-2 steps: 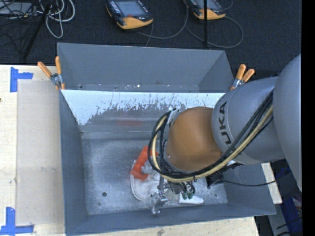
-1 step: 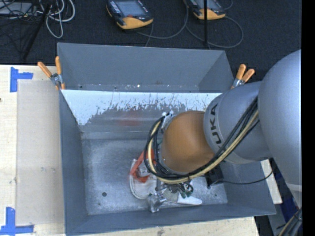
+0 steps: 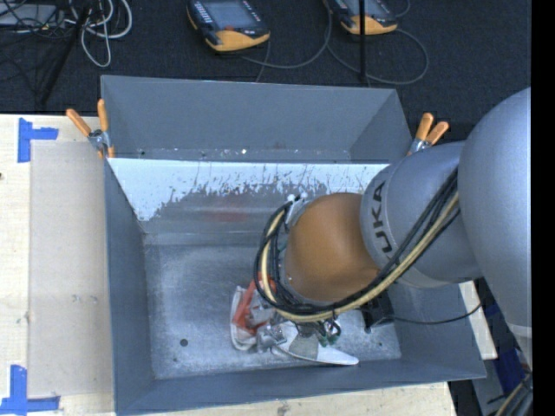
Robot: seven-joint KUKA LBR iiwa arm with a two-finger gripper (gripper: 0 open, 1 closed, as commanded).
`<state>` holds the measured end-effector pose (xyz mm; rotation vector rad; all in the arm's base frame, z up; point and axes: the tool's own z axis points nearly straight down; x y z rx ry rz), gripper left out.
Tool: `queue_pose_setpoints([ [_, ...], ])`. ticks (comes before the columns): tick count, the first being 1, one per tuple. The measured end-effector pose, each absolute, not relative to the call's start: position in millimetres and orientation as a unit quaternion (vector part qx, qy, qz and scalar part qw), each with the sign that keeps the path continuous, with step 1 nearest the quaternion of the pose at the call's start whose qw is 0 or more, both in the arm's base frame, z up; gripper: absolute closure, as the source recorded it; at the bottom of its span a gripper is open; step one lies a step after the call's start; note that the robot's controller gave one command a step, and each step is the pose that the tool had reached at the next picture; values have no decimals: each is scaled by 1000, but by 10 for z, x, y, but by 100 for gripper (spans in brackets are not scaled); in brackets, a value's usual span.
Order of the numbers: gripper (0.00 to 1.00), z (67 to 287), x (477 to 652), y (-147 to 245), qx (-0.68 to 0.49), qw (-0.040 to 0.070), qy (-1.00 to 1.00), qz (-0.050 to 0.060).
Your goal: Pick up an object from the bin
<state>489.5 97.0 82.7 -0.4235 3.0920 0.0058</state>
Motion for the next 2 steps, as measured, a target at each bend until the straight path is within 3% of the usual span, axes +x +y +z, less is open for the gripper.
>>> queue_pose_setpoints([
  [1, 100, 827, 4895, 970, -135, 10, 991, 2],
  [2, 100, 2113, 4961, 936, -123, 0, 992, 0],
])
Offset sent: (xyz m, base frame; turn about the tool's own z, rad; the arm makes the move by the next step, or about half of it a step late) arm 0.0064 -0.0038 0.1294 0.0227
